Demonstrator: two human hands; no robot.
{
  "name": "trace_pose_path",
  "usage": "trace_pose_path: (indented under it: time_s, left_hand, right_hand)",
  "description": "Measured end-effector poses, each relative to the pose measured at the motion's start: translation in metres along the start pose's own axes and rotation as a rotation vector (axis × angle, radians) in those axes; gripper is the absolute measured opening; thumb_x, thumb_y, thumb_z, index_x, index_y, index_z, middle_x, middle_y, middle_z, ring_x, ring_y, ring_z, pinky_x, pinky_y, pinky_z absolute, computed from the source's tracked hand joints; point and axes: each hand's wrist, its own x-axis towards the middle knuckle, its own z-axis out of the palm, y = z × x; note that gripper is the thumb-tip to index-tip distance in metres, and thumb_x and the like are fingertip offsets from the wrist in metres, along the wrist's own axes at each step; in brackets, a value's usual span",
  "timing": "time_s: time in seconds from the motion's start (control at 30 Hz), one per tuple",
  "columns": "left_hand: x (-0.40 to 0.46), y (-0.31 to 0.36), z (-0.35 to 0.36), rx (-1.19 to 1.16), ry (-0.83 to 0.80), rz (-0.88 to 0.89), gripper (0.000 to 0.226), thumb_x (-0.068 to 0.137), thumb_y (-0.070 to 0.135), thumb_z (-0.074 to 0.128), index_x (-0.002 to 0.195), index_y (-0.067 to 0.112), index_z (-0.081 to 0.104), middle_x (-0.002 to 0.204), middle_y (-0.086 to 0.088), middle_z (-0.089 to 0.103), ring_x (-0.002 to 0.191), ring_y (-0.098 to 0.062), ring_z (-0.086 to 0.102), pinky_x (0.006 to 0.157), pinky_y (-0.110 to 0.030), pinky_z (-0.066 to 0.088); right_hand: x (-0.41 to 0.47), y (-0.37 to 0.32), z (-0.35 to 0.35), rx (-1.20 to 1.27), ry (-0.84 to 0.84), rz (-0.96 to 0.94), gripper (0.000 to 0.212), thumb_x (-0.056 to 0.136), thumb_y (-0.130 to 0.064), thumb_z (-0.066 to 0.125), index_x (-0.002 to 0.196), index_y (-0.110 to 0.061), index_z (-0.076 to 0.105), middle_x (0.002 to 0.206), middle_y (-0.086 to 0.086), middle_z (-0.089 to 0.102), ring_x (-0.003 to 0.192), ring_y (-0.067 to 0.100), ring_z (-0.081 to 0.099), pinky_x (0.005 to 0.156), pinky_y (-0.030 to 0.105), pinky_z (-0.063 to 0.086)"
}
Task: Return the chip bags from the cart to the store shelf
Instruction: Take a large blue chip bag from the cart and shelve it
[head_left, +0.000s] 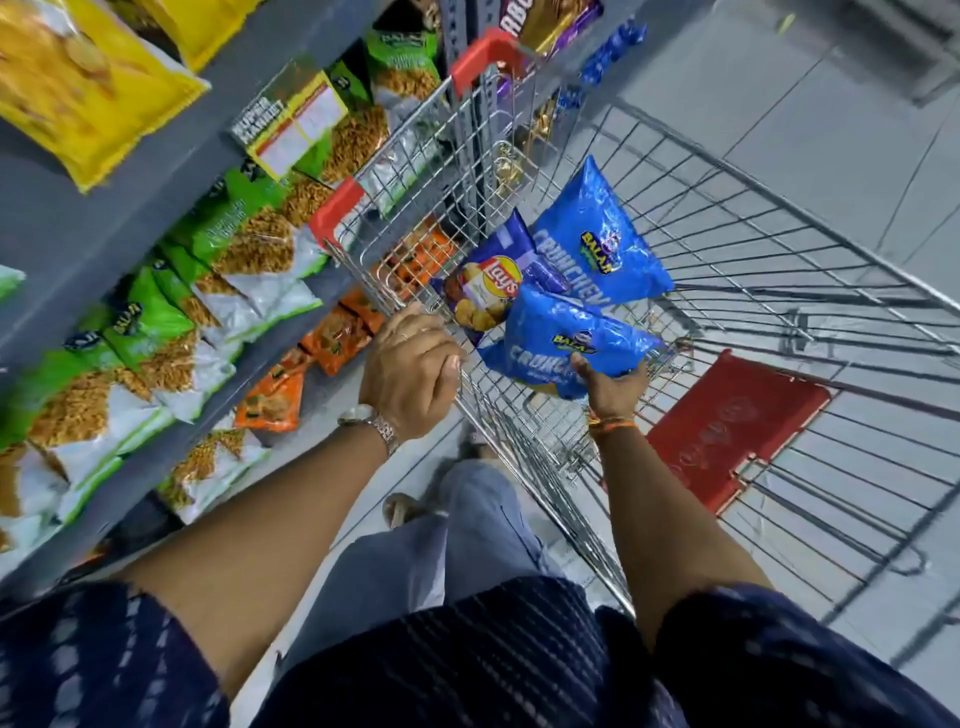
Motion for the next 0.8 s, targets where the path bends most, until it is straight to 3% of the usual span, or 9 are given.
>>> trace_pose_path:
  time_s: [0.1,0.2,0.3,0.43,0.53,0.6,0.7,0.8]
  left_hand:
    - [-0.001,0.004,-0.005,0.021,-0.045,0.003,0.043,0.094,0.024,0.037,0.087,0.012,0.079,0.094,-0.006,0.077,0.104,-0.031,0.066,0.115,-0.043,0.035]
    - [-0.002,0.005,-0.012,0.053,-0.193,-0.019,0.048,0.099,0.031,0.034,0.091,0.013,0.078,0.099,-0.005,0.077,0.111,-0.030,0.065,0.117,-0.043,0.033]
    - [0.000,0.006,-0.035,0.019,-0.233,-0.030,0.045,0.102,0.034,0.036,0.098,0.015,0.076,0.105,-0.004,0.076,0.115,-0.029,0.063,0.118,-0.045,0.034]
    - [-0.002,0.006,-0.085,-0.046,-0.071,-0.057,0.039,0.102,0.030,0.041,0.101,0.013,0.076,0.107,-0.005,0.075,0.114,-0.031,0.063,0.111,-0.038,0.038]
    - [-0.002,0.004,-0.133,-0.037,0.047,-0.120,0.036,0.102,0.027,0.044,0.104,0.012,0.077,0.110,-0.005,0.075,0.117,-0.032,0.062,0.114,-0.042,0.037]
    - [-0.002,0.002,-0.170,0.004,0.168,-0.136,0.034,0.101,0.024,0.046,0.105,0.012,0.077,0.111,-0.006,0.075,0.117,-0.034,0.062,0.115,-0.044,0.037]
    - [-0.004,-0.002,-0.228,0.086,0.348,-0.152,0.038,0.100,0.028,0.044,0.108,0.010,0.077,0.117,-0.008,0.074,0.124,-0.035,0.060,0.118,-0.049,0.035]
    - [-0.002,-0.006,-0.285,0.168,0.512,-0.149,0.039,0.100,0.030,0.045,0.114,0.010,0.076,0.127,-0.009,0.070,0.132,-0.035,0.056,0.120,-0.049,0.032]
  right_hand:
    - [-0.008,-0.008,0.001,-0.111,-0.026,-0.004,0.047,0.076,0.010,0.081,0.119,0.016,0.063,0.125,0.032,0.068,0.103,0.031,0.069,0.092,0.048,0.059]
    - [-0.021,-0.016,0.008,-0.159,-0.102,-0.065,0.045,0.077,0.005,0.083,0.118,0.010,0.064,0.123,0.025,0.071,0.109,0.038,0.072,0.092,0.050,0.061]
    - [-0.041,-0.045,0.017,-0.227,-0.133,-0.162,0.051,0.074,-0.004,0.088,0.119,0.003,0.066,0.119,0.017,0.075,0.106,0.032,0.075,0.089,0.052,0.063]
    - [-0.077,-0.103,0.033,-0.287,-0.198,-0.356,0.051,0.070,-0.014,0.092,0.114,-0.003,0.068,0.114,0.010,0.077,0.102,0.027,0.076,0.086,0.053,0.063]
    - [-0.113,-0.155,0.052,-0.232,-0.279,-0.538,0.045,0.068,-0.013,0.093,0.106,-0.004,0.071,0.107,0.011,0.078,0.100,0.028,0.077,0.086,0.053,0.062]
    - [-0.143,-0.191,0.068,-0.159,-0.333,-0.631,0.040,0.068,-0.007,0.093,0.103,-0.007,0.074,0.100,0.008,0.079,0.091,0.019,0.077,0.082,0.044,0.065]
    - [-0.193,-0.244,0.092,-0.017,-0.425,-0.737,0.037,0.067,0.001,0.091,0.100,0.003,0.076,0.092,0.004,0.080,0.078,0.003,0.074,0.071,0.025,0.061]
    - [-0.247,-0.301,0.115,0.107,-0.500,-0.820,0.032,0.067,0.003,0.090,0.095,-0.005,0.076,0.079,-0.016,0.079,0.073,-0.003,0.073,0.069,0.018,0.059]
